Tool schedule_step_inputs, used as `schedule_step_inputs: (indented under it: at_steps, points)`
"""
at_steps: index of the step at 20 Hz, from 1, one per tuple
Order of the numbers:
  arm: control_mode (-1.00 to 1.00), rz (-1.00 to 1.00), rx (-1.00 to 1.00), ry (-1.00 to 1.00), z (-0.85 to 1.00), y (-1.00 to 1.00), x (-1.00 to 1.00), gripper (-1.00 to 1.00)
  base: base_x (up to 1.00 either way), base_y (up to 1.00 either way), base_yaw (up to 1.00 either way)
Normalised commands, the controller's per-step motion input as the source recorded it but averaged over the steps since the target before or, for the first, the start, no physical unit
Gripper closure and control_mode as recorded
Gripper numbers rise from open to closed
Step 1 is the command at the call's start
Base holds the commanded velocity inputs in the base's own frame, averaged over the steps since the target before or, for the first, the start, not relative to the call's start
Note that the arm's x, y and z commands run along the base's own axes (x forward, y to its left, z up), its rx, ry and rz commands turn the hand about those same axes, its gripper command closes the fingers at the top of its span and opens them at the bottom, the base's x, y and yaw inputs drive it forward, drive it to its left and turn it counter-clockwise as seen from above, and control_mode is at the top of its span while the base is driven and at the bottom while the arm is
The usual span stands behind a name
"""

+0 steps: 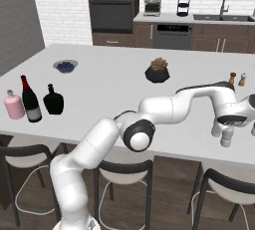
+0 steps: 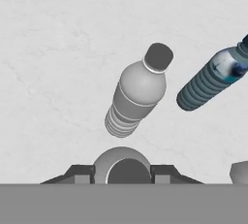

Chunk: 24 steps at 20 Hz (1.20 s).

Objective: Move the plastic bottles in the middle to the plastics group, and the glass bottles in the middle to the glass group.

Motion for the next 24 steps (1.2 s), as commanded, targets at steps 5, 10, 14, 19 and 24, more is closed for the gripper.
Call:
schedule_step_inputs:
  at_steps: [5, 10, 14, 19, 24]
  points:
    - [-1.00, 0.00, 0.00, 0.00, 0.00, 0.00, 0.00, 1.00, 0.00, 0.00, 0.00]
    - [-1.00, 0.00, 0.00, 0.00, 0.00, 0.00, 0.00, -1.00, 0.00, 0.00, 0.00]
    - [-1.00, 0.00, 0.00, 0.00, 0.00, 0.00, 0.00, -1.00, 0.00, 0.00, 0.00]
    - [-1.00, 0.00, 0.00, 0.00, 0.00, 0.00, 0.00, -1.00, 0.00, 0.00, 0.00]
    - [-1.00, 0.00, 0.00, 0.00, 0.01, 0.00, 0.00, -1.00, 0.00, 0.00, 0.00]
